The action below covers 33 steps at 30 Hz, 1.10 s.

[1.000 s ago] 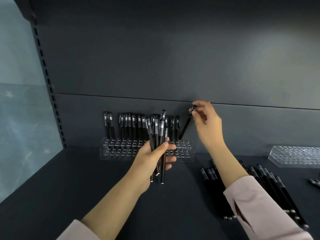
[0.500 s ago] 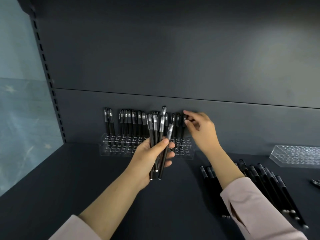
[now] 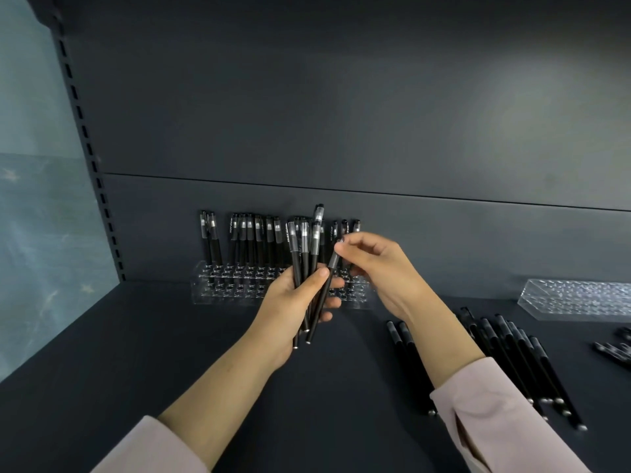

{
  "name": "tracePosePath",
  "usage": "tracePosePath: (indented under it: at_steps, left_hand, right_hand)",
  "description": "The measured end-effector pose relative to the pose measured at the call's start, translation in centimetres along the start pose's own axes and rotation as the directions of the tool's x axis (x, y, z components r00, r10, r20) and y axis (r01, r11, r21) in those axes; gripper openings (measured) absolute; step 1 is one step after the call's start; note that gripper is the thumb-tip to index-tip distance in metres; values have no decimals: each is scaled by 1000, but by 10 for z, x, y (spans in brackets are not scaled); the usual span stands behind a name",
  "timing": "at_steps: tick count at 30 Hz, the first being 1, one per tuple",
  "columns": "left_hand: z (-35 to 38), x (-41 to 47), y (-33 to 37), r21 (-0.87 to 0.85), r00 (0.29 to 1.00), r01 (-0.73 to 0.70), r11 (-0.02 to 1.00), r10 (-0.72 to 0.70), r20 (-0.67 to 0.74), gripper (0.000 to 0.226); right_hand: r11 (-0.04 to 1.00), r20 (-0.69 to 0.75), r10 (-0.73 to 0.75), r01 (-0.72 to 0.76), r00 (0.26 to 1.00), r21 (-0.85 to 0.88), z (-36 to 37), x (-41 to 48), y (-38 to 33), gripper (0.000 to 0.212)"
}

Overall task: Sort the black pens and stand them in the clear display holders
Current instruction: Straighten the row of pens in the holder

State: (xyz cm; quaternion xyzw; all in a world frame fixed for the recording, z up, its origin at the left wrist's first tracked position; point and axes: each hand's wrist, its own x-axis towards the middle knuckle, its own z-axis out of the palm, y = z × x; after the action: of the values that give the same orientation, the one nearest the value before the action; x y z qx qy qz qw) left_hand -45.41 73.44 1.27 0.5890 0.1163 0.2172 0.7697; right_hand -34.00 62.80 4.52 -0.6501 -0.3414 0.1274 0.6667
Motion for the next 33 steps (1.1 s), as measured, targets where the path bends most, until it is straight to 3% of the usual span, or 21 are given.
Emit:
tracePosePath:
  at_steps: [3, 5, 8, 10, 15, 27, 33]
  left_hand:
    - [-1, 2, -3, -57, 998, 33, 998, -36, -52, 20]
    - [-4, 5, -5, 37, 996, 30, 999, -27, -85, 20]
    - [-7, 7, -6, 164, 995, 17, 986, -1, -98, 21]
    - [-8, 6, -5, 180, 996, 31, 983, -16, -82, 20]
    - [-7, 4, -3, 185, 1000, -13, 983, 16, -15, 19]
    - [-7, 1, -3, 103, 999, -25, 994, 21, 39, 18]
    - [-7, 1, -3, 165, 998, -42, 985, 32, 61, 21]
  right_hand:
    - [992, -162, -27, 46, 986, 119, -8, 6, -1, 10]
    - [979, -356, -52, 117, 933, 164, -17, 10, -2, 9]
    - [970, -561, -156, 234, 813, 69, -31, 11, -3, 13]
    - [960, -609, -250, 274, 753, -56, -37, 11, -1, 13]
    - [909, -535, -409, 280, 739, -309, -37, 11, 6, 15]
    - [863, -402, -419, 219, 814, -455, -32, 20, 13, 24]
    - [657, -202, -504, 220, 840, -721, -31, 28, 29, 29]
